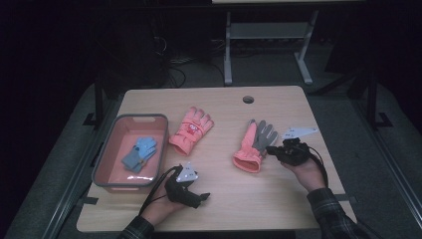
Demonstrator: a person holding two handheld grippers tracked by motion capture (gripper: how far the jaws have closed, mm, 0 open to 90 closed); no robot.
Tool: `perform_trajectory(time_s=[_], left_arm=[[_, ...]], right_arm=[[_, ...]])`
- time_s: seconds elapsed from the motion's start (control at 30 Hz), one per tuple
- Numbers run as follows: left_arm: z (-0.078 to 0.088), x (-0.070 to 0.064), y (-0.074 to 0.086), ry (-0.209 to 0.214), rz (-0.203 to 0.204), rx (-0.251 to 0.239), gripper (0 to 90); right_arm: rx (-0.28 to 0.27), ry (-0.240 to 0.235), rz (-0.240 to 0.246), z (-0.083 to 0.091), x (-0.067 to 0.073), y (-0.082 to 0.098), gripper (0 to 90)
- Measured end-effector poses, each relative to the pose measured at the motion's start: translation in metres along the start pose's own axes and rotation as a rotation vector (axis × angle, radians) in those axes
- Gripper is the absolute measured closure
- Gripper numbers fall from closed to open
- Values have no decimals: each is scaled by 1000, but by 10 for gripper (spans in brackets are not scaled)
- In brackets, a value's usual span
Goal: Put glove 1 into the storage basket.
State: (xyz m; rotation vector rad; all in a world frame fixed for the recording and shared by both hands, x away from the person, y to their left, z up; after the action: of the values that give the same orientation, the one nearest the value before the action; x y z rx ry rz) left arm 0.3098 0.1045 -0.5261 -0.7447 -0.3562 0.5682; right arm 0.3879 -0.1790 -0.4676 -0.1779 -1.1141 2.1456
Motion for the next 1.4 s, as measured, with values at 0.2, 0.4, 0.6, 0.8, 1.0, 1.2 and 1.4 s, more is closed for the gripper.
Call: perform_trajectory(time_s=[0.2,0.4,0.6,0.8,1.0,1.2,1.4], left_arm=[[0,0,0,1,-1,1,126],[0,0,0,3,-2,2,126],[0,0,0,2,-1,3,126],[0,0,-1,0,4,3,126],[0,0,-1,0,4,4,126],[0,0,-1,0,4,3,126],[0,0,-1,1,4,4,126]], right_arm=[[-11,-9,-14,-22,-6,-18,900],[-2,-6,-32,-41,-16,-24,900],[59,9,-32,-55,-22,-14,900],[74,-9,-35,-57,-17,-9,900],[88,-33,-5,-54,-8,-5,900],[113,-60,31,-47,6,3,900],[119,-77,48,-42,17,9,900]])
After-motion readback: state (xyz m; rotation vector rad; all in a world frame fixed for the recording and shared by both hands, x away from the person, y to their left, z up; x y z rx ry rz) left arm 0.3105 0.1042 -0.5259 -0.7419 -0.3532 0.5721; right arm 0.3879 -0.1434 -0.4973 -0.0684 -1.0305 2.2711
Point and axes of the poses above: each handheld gripper's, and its own axes: z roughly backward along the jaws, y roughly out of its underside, x roughly to its left, the point moved 7 cm from there along -z, roughly forward along the jaws, and after that the axes turned 9 degrees about -y, right-handed, at the moved point
